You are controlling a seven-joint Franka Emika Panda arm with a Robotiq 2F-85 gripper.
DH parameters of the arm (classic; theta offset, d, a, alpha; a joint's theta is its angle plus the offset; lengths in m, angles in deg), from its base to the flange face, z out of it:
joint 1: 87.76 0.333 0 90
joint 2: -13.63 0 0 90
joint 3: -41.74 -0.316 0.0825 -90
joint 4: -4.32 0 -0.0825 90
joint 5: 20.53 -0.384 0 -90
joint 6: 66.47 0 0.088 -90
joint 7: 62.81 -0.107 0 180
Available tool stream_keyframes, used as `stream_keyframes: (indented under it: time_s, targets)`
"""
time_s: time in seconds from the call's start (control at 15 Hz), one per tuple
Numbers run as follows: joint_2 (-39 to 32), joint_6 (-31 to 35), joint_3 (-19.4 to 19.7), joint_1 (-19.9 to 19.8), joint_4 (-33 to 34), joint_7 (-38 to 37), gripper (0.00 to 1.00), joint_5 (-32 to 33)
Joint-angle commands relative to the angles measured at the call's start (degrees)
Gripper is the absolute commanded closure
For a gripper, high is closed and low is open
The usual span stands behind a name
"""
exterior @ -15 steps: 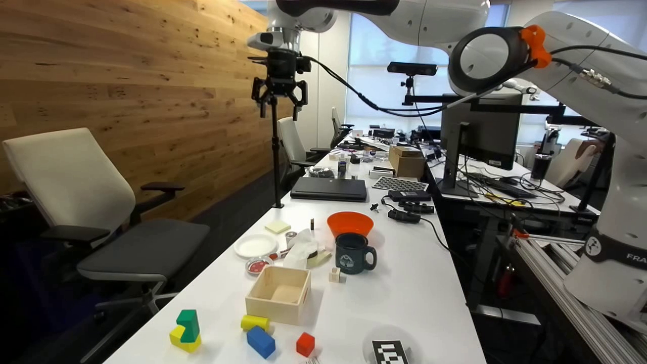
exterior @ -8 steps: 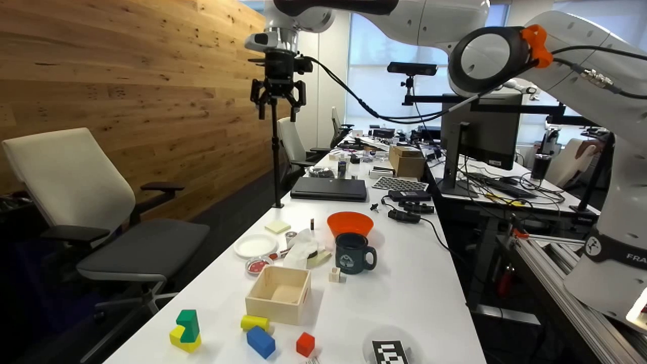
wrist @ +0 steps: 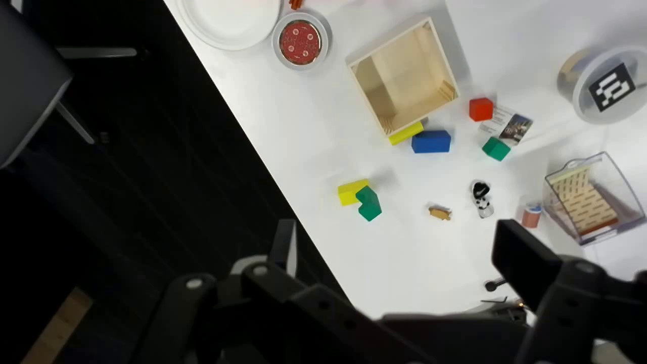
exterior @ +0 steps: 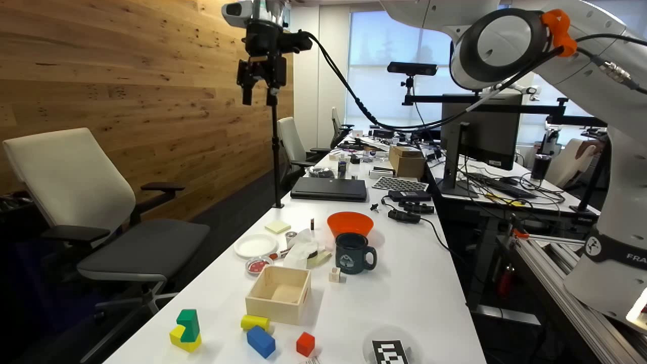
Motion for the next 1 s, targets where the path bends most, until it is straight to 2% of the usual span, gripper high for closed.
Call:
stream_keyframes:
  time_s: [0.0, 0.4, 0.47, 0.93]
  targets:
    - [1.9, -1.3, -0.1, 0.1, -0.8, -11.8, 0.0, -2.3]
    - [0.7, 1.5, -0.8, -1.8, -0.4, -26.8, 0.0, -3.9]
    - [1.0, 0.5, 0.0, -0.4, -0.7, -23.3, 0.0, -1.6]
    - [0.6, 1.2, -0.3, -1.2, -0.6, -25.5, 0.0, -2.4]
